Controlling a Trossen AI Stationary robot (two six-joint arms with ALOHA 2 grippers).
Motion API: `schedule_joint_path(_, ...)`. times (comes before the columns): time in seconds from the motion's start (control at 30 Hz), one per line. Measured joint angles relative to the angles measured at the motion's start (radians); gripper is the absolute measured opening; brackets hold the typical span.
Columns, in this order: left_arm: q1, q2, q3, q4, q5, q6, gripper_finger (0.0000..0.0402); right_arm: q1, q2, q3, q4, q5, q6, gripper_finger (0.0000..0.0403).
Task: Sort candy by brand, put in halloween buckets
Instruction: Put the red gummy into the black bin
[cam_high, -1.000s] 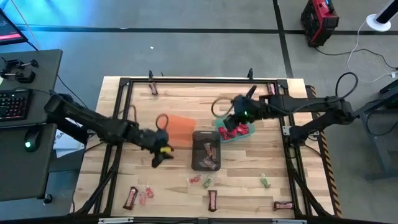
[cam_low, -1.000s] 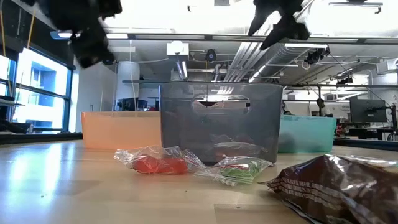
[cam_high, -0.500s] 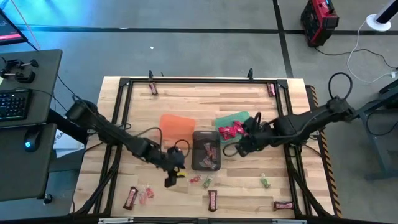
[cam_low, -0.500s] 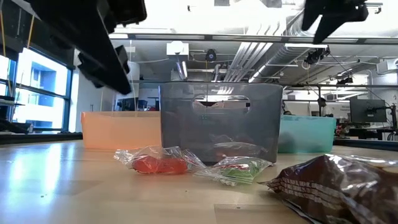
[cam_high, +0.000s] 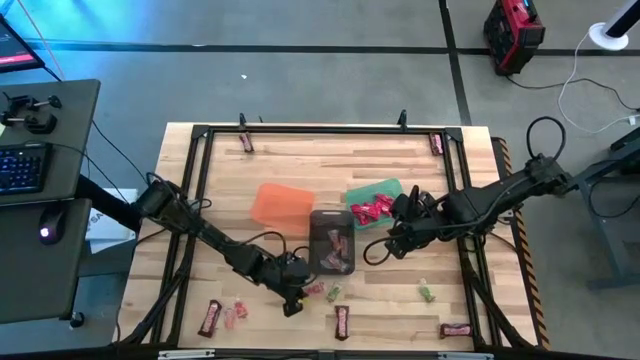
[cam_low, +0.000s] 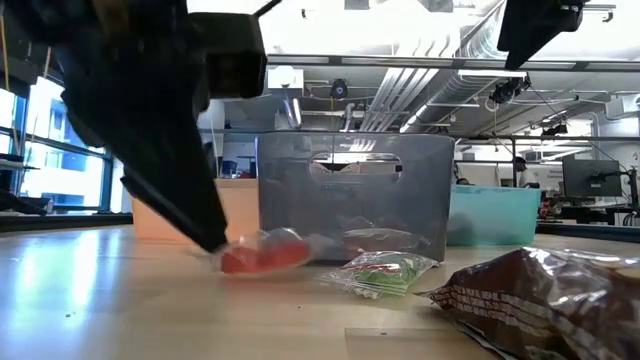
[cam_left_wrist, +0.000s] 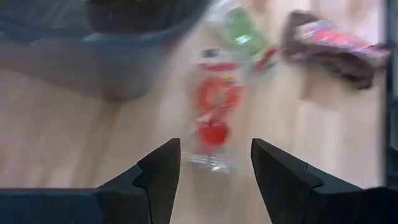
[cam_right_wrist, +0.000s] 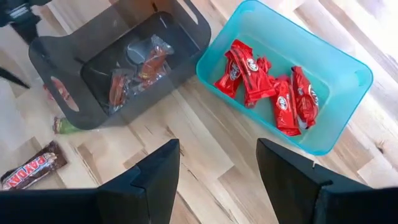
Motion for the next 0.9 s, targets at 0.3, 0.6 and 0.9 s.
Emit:
schedule_joint_path(0.3,0.014,0.007,-0.002,-0.015,0.015,0.095,0.017,0.0,0.0,0.0,0.007,0.022,0.016,0.0206)
schedule_joint_path(0.6,-0.002,-0.011,-0.001,-0.065,0.052,0.082,0.0011,0.0,0.0,0.0,0.007,0.049,0.064,0.0206)
schedule_joint_path(0.9,-0.028,-0.301,-0.002,-0.314,0.052,0.204,0.0001,0.0,0.0,0.0,0.014,0.056,0.073,0.0206)
